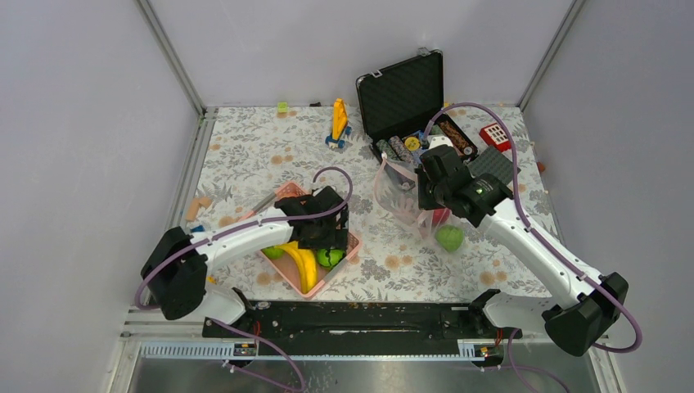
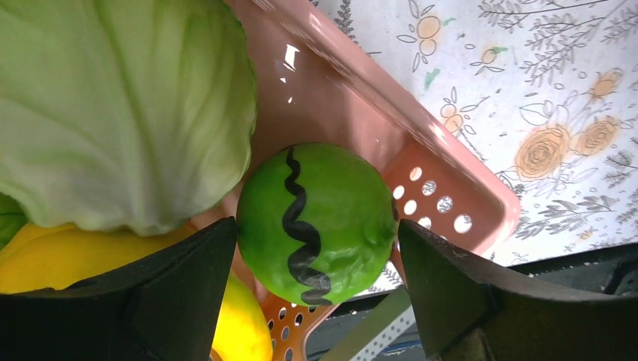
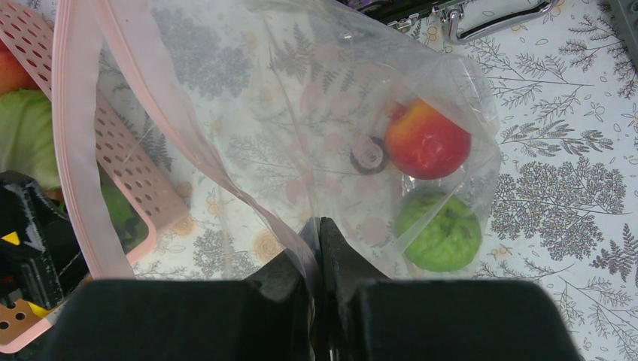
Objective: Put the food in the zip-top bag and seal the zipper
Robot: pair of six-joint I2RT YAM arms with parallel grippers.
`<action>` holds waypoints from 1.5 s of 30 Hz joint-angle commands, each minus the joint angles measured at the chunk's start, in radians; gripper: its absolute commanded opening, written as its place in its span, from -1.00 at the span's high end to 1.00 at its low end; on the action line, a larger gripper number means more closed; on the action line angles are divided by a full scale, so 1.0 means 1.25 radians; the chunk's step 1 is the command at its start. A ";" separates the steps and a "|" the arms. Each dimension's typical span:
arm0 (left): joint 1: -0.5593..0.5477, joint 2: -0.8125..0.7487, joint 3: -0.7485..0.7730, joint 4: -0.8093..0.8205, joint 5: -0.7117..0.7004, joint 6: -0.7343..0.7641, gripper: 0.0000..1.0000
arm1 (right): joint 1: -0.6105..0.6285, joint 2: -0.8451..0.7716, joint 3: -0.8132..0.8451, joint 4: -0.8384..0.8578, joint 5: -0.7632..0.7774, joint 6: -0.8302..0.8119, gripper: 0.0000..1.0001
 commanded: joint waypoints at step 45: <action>-0.040 -0.135 0.199 -0.095 -0.209 0.052 0.63 | -0.005 -0.008 -0.007 0.019 0.010 -0.009 0.81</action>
